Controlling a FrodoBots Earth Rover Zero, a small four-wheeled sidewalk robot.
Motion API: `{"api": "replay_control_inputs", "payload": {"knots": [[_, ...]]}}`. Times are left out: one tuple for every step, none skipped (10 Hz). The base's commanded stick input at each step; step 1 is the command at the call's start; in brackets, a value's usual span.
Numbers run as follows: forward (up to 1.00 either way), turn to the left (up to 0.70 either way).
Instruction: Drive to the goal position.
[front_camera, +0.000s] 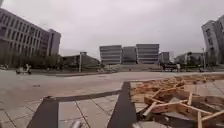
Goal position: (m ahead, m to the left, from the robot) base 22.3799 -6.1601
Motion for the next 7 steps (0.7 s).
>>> {"api": "replay_control_inputs", "payload": {"knots": [[0.7,0.02],[0.7,0.0],[0.7,0.0],[0.7,0.0],[0.7,0.0],[0.7,-0.01],[0.7,-0.02]]}}
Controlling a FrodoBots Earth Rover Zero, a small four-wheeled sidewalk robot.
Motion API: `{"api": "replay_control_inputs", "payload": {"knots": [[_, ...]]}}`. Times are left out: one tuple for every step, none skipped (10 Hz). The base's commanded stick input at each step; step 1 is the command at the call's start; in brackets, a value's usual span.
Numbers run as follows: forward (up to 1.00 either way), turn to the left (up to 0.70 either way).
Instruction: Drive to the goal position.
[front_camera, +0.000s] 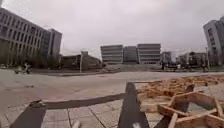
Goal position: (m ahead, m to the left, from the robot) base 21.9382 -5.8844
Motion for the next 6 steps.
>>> {"api": "replay_control_inputs", "payload": {"knots": [[0.7,-0.02],[0.7,0.0],[0.7,0.0],[0.7,0.0],[0.7,0.0],[0.7,0.0]]}}
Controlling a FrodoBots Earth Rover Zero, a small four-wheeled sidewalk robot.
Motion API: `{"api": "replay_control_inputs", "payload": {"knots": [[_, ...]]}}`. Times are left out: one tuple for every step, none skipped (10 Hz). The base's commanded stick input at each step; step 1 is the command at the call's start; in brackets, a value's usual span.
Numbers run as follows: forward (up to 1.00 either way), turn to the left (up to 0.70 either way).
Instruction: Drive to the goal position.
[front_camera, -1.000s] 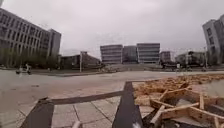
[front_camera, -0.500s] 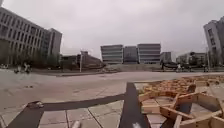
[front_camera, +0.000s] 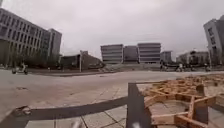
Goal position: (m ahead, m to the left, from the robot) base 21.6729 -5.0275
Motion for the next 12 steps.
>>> {"api": "replay_control_inputs", "payload": {"knots": [[0.7,-0.05],[0.7,-0.16],[0.7,-0.33],[0.7,-0.35],[0.7,-0.35],[0.7,-0.35],[0.7,-0.35],[0.7,0.0],[0.7,0.0],[0.7,0.0],[0.7,0.0],[0.7,0.0]]}}
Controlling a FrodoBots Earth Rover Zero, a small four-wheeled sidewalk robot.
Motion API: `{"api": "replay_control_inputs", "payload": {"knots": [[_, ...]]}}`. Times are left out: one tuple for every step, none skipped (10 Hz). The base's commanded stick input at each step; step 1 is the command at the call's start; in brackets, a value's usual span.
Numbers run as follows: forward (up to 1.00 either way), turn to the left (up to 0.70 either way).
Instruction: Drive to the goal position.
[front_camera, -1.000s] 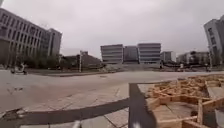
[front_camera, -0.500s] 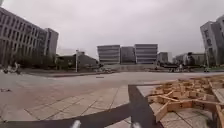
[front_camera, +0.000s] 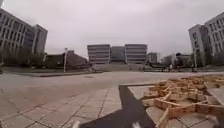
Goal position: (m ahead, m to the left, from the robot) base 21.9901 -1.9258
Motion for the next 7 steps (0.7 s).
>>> {"api": "replay_control_inputs", "payload": {"knots": [[0.7,0.0],[0.7,0.0],[0.7,0.0],[0.7,0.0],[0.7,0.0],[0.7,0.0],[0.7,0.0]]}}
